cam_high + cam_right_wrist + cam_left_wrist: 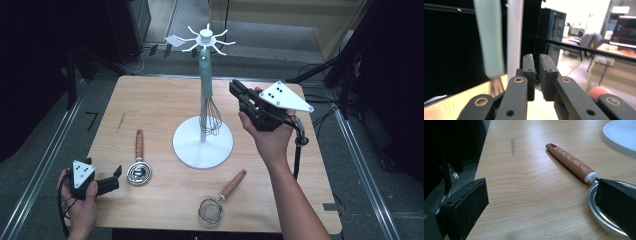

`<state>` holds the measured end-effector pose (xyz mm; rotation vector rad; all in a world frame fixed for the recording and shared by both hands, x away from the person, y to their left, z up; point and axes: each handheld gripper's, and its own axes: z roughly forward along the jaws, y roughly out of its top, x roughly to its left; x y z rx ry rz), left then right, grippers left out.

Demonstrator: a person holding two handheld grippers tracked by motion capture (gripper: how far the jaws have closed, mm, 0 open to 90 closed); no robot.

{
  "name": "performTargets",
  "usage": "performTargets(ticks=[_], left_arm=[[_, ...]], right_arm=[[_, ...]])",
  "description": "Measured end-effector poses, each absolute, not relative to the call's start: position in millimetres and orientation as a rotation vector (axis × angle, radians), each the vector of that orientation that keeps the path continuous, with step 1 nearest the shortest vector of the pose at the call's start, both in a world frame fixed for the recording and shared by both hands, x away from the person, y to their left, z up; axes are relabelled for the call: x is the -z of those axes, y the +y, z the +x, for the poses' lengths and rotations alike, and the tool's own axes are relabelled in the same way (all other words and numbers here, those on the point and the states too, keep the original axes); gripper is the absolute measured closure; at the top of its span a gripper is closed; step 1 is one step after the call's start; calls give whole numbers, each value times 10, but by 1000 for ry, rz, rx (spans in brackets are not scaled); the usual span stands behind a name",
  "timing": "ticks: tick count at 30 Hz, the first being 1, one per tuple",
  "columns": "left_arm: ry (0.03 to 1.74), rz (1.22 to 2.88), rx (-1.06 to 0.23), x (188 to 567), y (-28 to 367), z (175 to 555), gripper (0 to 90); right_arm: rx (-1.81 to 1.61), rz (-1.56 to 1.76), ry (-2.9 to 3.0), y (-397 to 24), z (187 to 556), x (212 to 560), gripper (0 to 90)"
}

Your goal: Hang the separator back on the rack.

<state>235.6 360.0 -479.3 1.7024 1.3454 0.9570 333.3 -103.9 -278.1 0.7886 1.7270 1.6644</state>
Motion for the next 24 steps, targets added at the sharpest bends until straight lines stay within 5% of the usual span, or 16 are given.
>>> performTargets(ticks=[17, 24], left_arm=[[1229, 1714, -832, 4599, 3365, 2208, 0], [1178, 1769, -778, 4560, 3035, 2117, 119]], right_arm=[[-1546, 996, 1880, -1322, 3062, 3476, 709], [-1474, 1093, 1983, -1354, 2883, 3945, 702]])
